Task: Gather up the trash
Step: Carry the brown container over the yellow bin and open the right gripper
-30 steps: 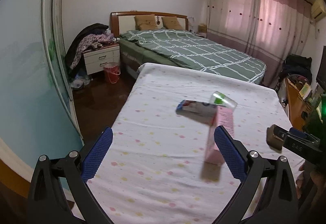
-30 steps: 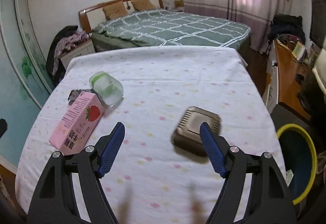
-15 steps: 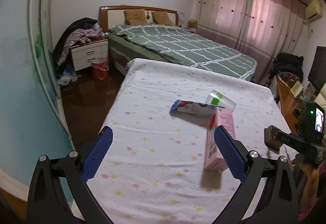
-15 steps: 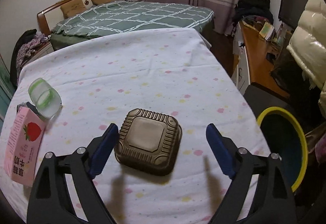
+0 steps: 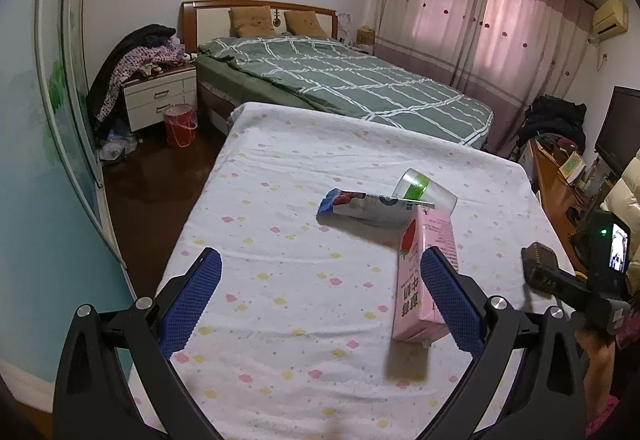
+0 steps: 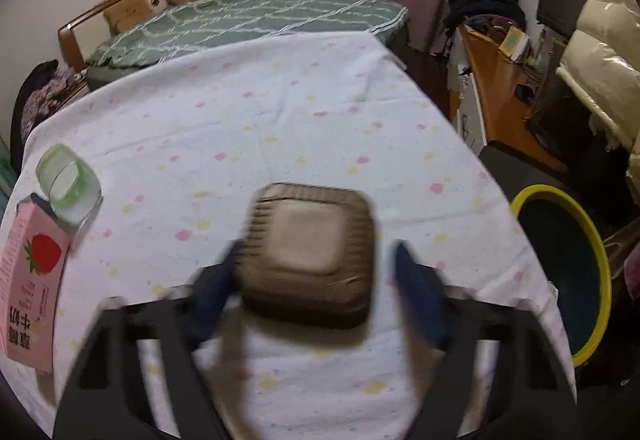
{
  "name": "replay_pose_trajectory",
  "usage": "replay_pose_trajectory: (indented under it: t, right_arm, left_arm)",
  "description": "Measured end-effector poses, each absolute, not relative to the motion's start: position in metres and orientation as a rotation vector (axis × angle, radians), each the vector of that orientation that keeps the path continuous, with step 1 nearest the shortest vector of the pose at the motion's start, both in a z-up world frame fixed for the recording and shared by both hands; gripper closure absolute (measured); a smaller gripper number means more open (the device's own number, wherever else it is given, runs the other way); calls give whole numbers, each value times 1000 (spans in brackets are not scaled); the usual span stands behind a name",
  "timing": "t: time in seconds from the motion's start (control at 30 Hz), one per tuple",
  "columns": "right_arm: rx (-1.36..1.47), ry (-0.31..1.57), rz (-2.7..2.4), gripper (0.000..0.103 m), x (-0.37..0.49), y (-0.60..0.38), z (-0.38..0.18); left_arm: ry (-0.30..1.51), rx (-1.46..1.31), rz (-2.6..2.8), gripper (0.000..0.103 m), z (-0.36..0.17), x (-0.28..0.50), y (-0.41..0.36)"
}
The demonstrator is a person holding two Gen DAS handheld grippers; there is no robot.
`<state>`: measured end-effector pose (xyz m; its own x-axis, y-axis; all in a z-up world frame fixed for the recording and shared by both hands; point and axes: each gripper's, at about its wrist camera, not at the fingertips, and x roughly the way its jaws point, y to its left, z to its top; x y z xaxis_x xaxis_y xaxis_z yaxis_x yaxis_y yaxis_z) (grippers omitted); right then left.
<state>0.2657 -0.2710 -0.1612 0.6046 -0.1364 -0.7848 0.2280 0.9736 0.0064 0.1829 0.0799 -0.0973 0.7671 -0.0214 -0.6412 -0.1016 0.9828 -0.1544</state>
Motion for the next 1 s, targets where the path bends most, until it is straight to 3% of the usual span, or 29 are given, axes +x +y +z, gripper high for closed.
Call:
replay_pose_trajectory:
  t: [0.33, 1.0]
  right_arm:
    - [143, 837, -280, 45, 249, -298, -152]
    - [281, 786, -684, 43, 197, -456, -152]
  left_arm:
    - [723, -175, -4, 5, -109, 198, 71]
    - [741, -125, -72, 5, -106, 211, 39]
